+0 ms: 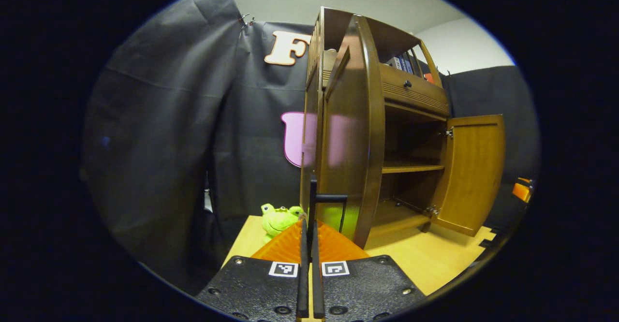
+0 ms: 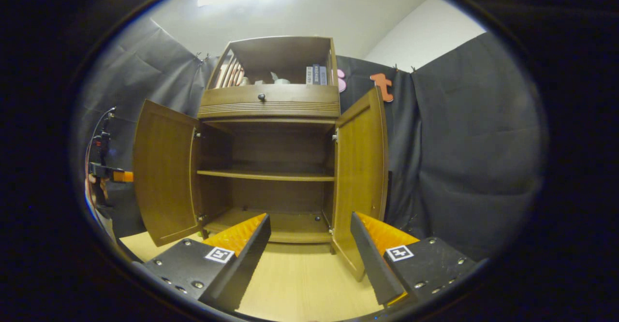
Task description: Open the right door of the double-door shoe cabinet with the right hand, and open the left door with the left hand.
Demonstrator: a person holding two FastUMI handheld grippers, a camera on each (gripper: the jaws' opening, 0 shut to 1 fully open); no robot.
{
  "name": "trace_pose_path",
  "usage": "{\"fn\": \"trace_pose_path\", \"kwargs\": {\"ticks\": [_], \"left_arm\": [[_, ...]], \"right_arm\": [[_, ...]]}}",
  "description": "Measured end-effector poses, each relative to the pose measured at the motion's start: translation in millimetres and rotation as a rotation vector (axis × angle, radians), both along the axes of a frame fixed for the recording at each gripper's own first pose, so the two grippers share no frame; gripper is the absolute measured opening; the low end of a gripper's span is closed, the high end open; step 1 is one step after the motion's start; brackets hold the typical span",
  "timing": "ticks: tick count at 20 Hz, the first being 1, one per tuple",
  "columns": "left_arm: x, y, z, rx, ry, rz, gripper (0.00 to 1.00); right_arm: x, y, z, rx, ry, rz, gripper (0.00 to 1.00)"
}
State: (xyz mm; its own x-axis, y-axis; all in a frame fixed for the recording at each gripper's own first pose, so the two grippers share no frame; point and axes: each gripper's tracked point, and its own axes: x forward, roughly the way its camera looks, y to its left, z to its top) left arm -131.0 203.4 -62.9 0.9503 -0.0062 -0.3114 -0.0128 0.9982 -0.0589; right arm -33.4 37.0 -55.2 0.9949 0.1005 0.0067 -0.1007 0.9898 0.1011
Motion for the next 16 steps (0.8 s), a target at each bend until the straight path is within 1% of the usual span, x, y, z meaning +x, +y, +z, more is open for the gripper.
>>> {"fn": "trace_pose_path", "kwargs": {"ticks": [2,4,6,7,8,10,13,16], "left_arm": [[-0.6,1.6,-4.6,0.002,0.002,0.0,0.05],[-0.9,3.7,-7.0,0.004,0.009,0.006,0.1],[-1.8,7.4,-7.0,0.012,0.021,0.025,0.1],[-4.5,9.1,-7.7,0.016,0.026,0.037,0.18],[-6.8,9.3,-7.4,0.013,0.028,0.049,0.31],[-14.0,8.2,-1.9,0.031,0.021,0.06,0.36],[-20.8,6.9,21.9,0.069,-0.049,0.08,0.37],[-27.6,13.4,30.1,0.099,-0.063,0.141,0.63]], "right_arm": [[0.6,0.1,-0.5,0.0,0.003,-0.001,0.98],[2.5,0.5,-1.4,0.002,0.007,-0.001,0.98],[2.3,-0.5,-2.2,0.004,0.01,-0.001,0.98],[1.5,-1.2,-2.7,0.006,0.009,-0.002,0.98],[0.9,-1.3,-2.2,0.008,0.01,-0.002,0.98],[-1.9,-5.3,-1.0,0.012,0.005,-0.008,0.99],[-5.4,-9.4,1.0,0.021,-0.004,-0.014,0.98],[-9.4,-12.6,3.0,0.024,-0.012,-0.018,0.98]]}}
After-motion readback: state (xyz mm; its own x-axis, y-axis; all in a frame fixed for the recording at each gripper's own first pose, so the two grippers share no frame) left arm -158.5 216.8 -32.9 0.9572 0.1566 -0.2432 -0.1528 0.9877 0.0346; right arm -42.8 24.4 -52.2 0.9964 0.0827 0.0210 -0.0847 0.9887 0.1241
